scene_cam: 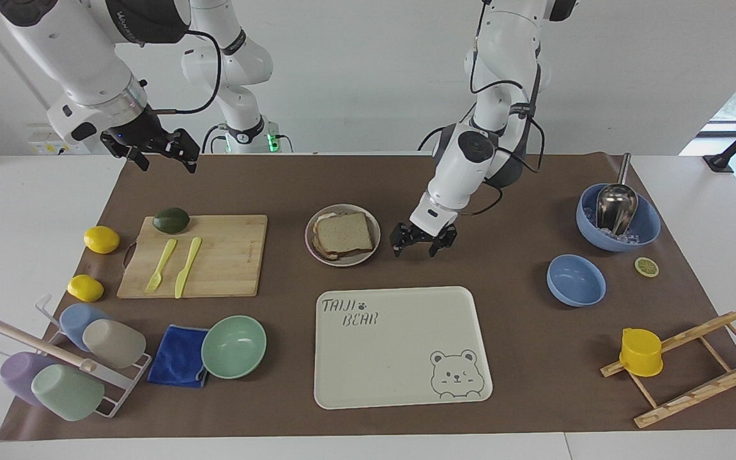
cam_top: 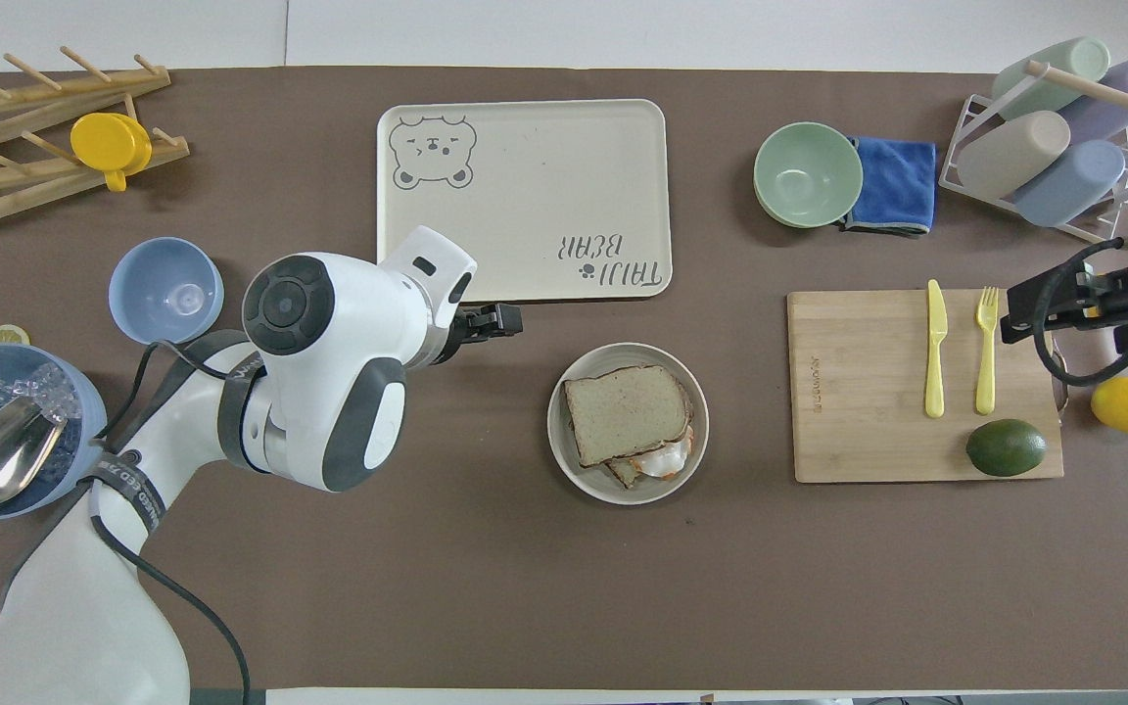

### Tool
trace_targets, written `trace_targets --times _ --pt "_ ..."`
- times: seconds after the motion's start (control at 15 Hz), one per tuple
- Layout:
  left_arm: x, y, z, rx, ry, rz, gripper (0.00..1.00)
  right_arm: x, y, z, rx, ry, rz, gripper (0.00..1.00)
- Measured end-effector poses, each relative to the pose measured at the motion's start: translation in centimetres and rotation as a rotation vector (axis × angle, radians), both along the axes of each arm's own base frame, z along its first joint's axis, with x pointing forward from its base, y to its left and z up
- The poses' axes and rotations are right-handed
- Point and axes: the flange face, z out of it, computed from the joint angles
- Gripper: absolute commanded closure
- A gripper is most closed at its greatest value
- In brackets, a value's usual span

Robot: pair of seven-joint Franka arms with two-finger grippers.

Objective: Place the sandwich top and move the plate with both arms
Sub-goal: 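Return the right gripper to rest while the left gripper reaches the plate, then grasp the plate rim nearest the robot with the left gripper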

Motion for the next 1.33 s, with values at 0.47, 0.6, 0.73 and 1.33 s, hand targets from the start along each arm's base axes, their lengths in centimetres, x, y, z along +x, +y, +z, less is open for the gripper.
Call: trace_targets --times 0.47,0.6,0.73,1.33 --pt "-3.7 -3.0 -1.8 0.0 0.029 -0.054 0.12 0.2 -3.3 -0.1 -0.004 -0.022 0.054 0.0" --pt "-4.7 -3.7 -2.2 0.002 0.037 -0.069 0.18 0.4 -4.1 0.1 -0.007 -0.045 0.055 0.0" --pt "-5.6 -4.1 -2.7 0.009 0.045 -0.084 0.26 0.5 -4.5 0.1 -0.015 -0.052 0.052 0.0" --pt "-6.2 -4.1 -2.5 0.0 0.053 -0.079 0.59 0.5 -4.4 0.2 -0.016 -0.059 0.061 0.0"
